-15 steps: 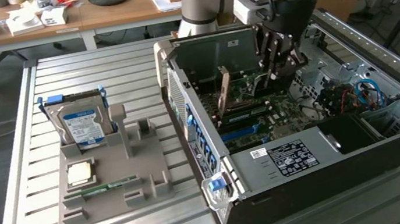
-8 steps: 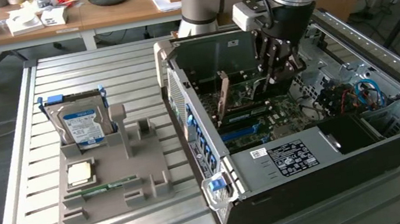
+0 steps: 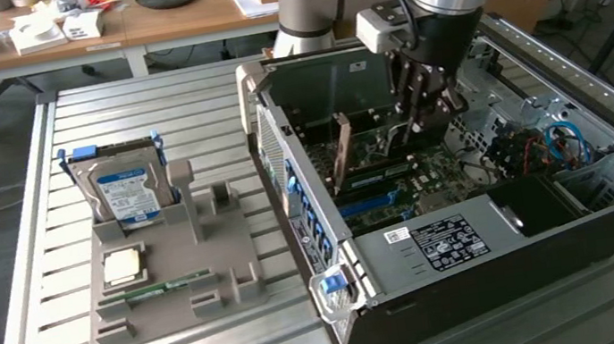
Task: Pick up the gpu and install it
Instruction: 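Insert the gpu into the slot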
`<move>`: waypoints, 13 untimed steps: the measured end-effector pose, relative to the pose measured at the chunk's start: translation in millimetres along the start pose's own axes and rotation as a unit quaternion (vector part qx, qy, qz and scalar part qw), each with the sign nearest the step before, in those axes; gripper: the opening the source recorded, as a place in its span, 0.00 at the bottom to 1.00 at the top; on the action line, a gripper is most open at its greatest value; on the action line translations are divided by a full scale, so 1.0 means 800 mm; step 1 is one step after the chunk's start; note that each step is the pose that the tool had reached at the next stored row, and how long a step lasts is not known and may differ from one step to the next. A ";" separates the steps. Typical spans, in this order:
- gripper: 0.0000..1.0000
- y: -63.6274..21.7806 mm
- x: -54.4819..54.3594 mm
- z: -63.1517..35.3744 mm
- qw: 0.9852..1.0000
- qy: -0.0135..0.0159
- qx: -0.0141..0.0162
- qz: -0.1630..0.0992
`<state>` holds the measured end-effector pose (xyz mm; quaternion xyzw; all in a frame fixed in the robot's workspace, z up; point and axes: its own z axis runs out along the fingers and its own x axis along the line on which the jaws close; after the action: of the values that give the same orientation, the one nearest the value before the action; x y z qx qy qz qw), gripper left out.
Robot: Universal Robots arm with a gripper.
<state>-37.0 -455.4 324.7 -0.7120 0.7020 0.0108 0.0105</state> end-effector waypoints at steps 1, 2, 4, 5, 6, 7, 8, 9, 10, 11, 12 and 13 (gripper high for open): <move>0.26 0.000 0.000 0.002 1.000 0.000 0.000 0.000; 0.26 0.000 0.000 0.003 1.000 0.000 0.000 0.000; 0.26 0.000 0.000 0.007 1.000 0.000 0.000 0.000; 0.26 0.000 0.000 0.008 1.000 0.000 0.000 0.000; 0.26 0.001 0.000 0.010 1.000 0.000 0.000 0.000; 0.26 0.001 0.000 0.012 1.000 0.000 0.000 0.000; 0.26 0.001 0.000 0.014 1.000 0.000 0.000 0.001; 0.26 0.001 0.000 0.016 1.000 0.000 0.000 0.001; 0.26 0.001 0.000 0.016 1.000 0.001 0.000 0.001; 0.26 0.001 0.000 0.016 1.000 0.001 0.000 0.001; 0.26 0.001 0.001 0.016 1.000 0.001 0.000 0.001; 0.26 0.001 0.000 0.017 1.000 0.001 0.000 0.001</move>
<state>-38.1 -455.4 311.3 -0.7116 0.7025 0.0104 0.0100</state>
